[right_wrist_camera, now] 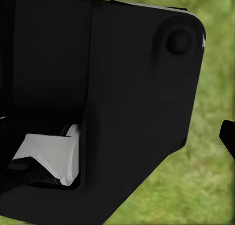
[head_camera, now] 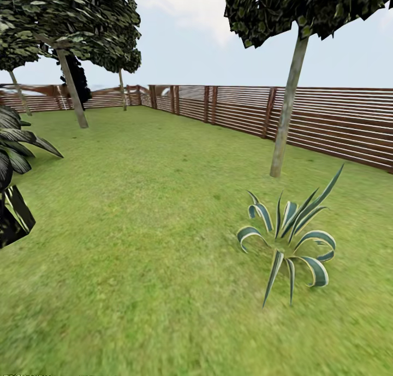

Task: Take the three Easter eggs out of the wicker basket on the lawn in the garden, then place them on the lawn next to a single tree (choose any tree) so that all three eggs are next to the same tree and none are left in the basket.

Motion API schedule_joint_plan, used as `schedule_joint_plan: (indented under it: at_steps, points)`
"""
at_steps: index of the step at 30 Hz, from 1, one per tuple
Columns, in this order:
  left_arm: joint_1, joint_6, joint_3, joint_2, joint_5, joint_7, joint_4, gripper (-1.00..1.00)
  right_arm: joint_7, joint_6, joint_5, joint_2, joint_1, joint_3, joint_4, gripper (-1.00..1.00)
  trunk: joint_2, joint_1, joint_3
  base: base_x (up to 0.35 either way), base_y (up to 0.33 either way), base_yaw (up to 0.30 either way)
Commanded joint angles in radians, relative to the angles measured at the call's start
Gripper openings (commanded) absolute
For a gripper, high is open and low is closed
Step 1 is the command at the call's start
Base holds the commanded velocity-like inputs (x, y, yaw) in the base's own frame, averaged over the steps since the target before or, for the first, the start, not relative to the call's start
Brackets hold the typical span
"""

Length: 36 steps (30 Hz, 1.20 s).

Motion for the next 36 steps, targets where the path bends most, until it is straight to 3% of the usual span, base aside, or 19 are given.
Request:
schedule_joint_plan:
  at_steps: [1,36]
  points:
    - [-0.001,-0.003,-0.005,0.000,0.000,0.001,0.001,1.00,-0.001,-0.001,0.000,0.001,0.000,0.006,-0.001,1.00,-0.001,0.001,-0.003,0.162,-0.062,0.133]
    - [-0.001,-0.003,-0.005,0.000,0.000,0.001,0.001,1.00,-0.001,-0.001,-0.002,0.003,0.000,0.004,0.000,1.00,-0.001,0.001,-0.049,0.097,-0.082,0.138]
